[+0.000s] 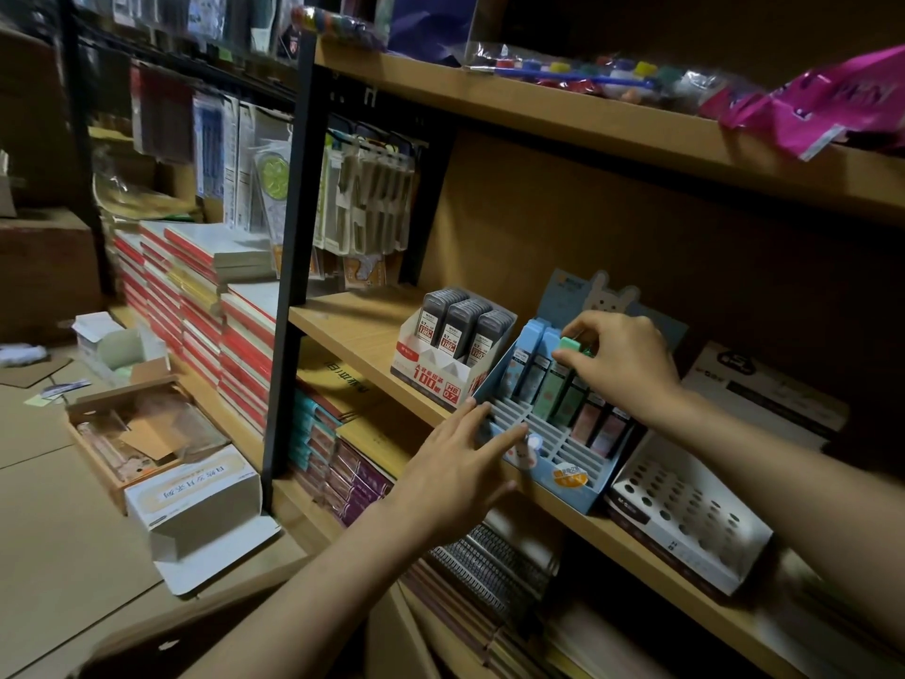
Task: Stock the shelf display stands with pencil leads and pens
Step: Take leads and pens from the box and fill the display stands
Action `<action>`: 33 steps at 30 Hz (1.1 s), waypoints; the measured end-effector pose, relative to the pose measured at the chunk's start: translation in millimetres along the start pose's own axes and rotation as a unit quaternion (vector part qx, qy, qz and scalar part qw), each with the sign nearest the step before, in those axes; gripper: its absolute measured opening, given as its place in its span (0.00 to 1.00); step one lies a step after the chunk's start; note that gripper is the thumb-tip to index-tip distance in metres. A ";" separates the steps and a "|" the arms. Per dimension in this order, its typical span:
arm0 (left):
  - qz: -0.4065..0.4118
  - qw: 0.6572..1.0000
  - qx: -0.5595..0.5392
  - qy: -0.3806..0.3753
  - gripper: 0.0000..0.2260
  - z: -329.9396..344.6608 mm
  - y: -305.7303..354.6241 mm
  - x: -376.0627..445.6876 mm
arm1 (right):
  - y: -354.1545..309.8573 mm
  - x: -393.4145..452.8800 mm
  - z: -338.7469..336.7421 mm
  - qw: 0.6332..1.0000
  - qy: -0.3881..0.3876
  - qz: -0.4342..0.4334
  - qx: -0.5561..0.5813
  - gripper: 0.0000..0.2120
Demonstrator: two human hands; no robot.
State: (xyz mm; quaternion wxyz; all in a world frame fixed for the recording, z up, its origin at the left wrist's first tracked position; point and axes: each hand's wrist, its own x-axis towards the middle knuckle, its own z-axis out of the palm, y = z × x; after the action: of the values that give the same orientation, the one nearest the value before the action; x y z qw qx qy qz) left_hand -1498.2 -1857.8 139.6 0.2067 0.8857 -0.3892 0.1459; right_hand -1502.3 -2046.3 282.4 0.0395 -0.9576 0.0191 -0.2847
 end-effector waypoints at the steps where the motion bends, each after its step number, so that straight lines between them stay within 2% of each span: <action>1: -0.001 1.000 -0.001 0.001 0.30 0.5 0.3 -0.3 | 0.2 -0.6 2.2 1.000 0.000 0.003 0.000 0.12; 8: 0.004 1.000 -0.001 0.003 0.31 5.0 1.6 -0.2 | 4.1 -6.1 18.6 0.994 0.037 -0.015 -0.099 0.14; 13: 0.015 1.000 0.005 0.005 0.33 7.9 0.9 -1.4 | 1.0 -6.9 20.0 0.993 0.036 -0.006 -0.109 0.15; 16: 0.015 1.000 -0.015 -0.010 0.35 7.6 2.2 -4.3 | -0.4 -11.7 16.3 0.993 0.037 -0.010 -0.113 0.20; 19: 0.018 0.999 -0.043 -0.003 0.35 0.3 3.5 -11.3 | -5.4 -27.7 12.1 0.994 0.079 -0.033 -0.062 0.22; 22: -0.003 0.996 -0.080 0.044 0.30 -7.4 6.5 -24.1 | -14.8 -56.0 12.7 0.992 0.105 -0.040 0.050 0.15; 24: -0.049 0.987 -0.136 0.064 0.23 -7.9 9.0 -36.1 | -23.7 -82.4 17.6 0.984 0.100 -0.054 0.140 0.11; 28: -0.182 0.963 -0.197 0.012 0.08 4.0 7.1 -74.9 | -48.5 -150.8 46.3 0.963 0.046 -0.113 0.240 0.04; 31: -0.247 0.945 -0.207 -0.060 0.03 22.3 0.8 -125.6 | -60.6 -203.0 83.4 0.954 -0.094 -0.146 0.245 0.03; 33: -0.293 0.935 -0.171 -0.106 0.05 39.8 -3.7 -165.0 | -63.6 -233.4 110.8 0.938 -0.207 -0.167 0.223 0.04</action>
State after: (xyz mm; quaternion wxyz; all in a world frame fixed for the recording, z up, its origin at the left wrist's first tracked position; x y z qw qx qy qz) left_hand -1599.6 -1770.9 34.8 0.3461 0.9222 -0.1509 -0.0841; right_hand -1636.1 -1961.9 68.5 0.2068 -0.9515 -0.2134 -0.0795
